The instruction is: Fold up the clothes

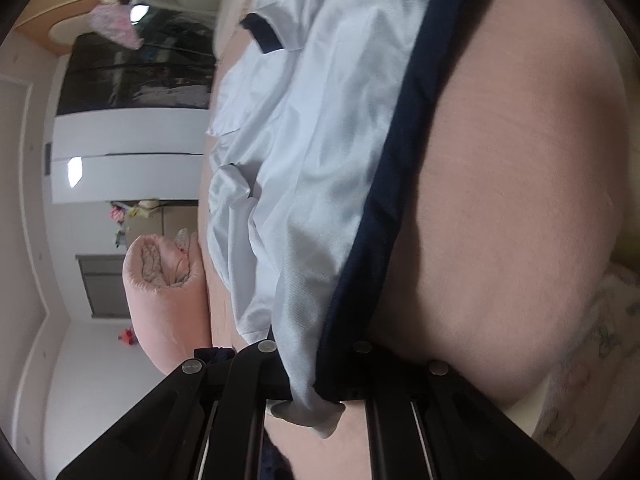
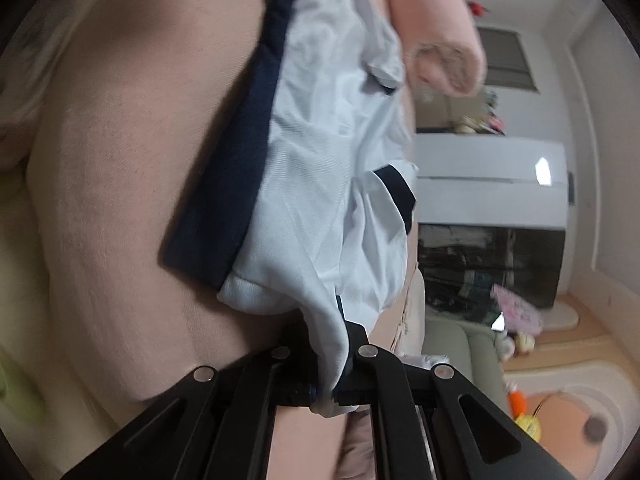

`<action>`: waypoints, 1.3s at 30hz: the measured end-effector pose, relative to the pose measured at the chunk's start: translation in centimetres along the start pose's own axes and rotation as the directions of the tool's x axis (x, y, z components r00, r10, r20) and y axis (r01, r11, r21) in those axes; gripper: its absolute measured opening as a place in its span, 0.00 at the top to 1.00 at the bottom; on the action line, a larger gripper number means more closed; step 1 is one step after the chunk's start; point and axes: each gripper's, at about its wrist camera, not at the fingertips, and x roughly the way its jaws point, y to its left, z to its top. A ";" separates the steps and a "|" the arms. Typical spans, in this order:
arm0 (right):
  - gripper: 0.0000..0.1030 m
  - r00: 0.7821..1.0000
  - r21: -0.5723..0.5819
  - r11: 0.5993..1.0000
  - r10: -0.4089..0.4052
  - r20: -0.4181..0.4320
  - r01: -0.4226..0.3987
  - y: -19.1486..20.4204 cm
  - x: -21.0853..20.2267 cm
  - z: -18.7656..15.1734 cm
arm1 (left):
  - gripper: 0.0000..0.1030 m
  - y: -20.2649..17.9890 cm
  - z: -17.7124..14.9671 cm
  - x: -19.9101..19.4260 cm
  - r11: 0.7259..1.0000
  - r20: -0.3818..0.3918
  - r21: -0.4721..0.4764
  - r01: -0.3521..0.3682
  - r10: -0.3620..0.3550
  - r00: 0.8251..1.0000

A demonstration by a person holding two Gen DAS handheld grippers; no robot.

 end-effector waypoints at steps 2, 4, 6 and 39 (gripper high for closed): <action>0.93 1.000 -0.041 0.999 0.016 0.002 -0.016 -0.5 -0.3 -0.2 | 0.93 0.3 -0.1 -0.4 1.000 -0.011 0.020 0.020 -0.020 1.000; 0.94 0.999 -0.021 0.999 0.050 0.011 -0.049 -1.6 -0.9 -0.5 | 0.93 1.0 -0.3 -1.1 0.999 -0.017 0.005 0.039 -0.039 0.999; 0.94 0.999 -0.008 0.999 0.040 0.014 -0.040 -2.6 -1.4 -0.9 | 0.93 1.7 -0.6 -1.7 0.998 -0.021 -0.021 0.053 -0.053 0.998; 0.96 1.000 -0.021 1.000 0.000 0.017 0.001 -5.2 -10.6 -2.6 | 0.90 2.5 -3.2 -11.1 1.000 -0.049 -0.007 -0.024 0.024 0.999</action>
